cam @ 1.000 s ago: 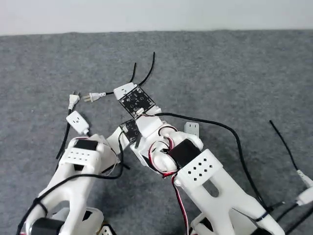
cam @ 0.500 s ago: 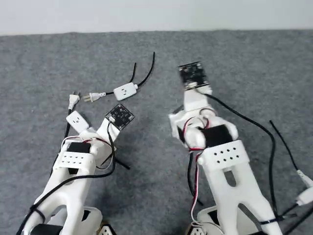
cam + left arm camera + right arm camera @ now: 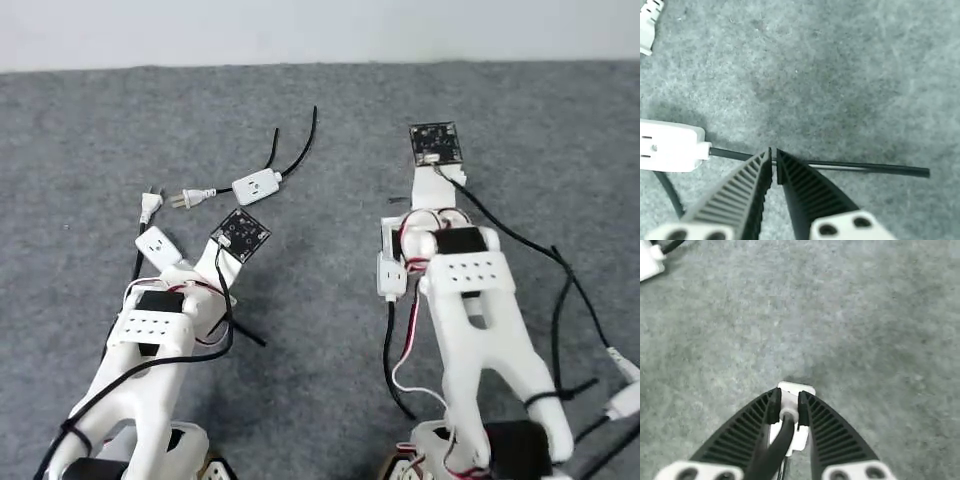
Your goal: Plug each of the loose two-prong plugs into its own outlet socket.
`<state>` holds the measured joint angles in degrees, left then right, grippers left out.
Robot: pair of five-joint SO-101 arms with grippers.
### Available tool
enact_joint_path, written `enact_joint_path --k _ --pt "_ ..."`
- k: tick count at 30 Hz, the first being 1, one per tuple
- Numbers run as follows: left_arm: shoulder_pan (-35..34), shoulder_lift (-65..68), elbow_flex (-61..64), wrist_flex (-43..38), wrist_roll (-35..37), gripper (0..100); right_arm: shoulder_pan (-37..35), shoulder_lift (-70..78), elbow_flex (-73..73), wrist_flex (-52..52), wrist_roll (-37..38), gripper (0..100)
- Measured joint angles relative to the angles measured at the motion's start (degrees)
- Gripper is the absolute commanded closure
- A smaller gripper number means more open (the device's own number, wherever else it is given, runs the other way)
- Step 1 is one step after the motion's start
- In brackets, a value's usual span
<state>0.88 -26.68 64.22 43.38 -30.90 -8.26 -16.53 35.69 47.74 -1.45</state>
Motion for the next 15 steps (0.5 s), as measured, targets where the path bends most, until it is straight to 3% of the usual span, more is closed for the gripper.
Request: enact_joint_path --k 15 --pt "0.00 0.00 0.00 -0.09 0.00 99 1.76 7.91 -0.26 -5.10 8.53 99.0"
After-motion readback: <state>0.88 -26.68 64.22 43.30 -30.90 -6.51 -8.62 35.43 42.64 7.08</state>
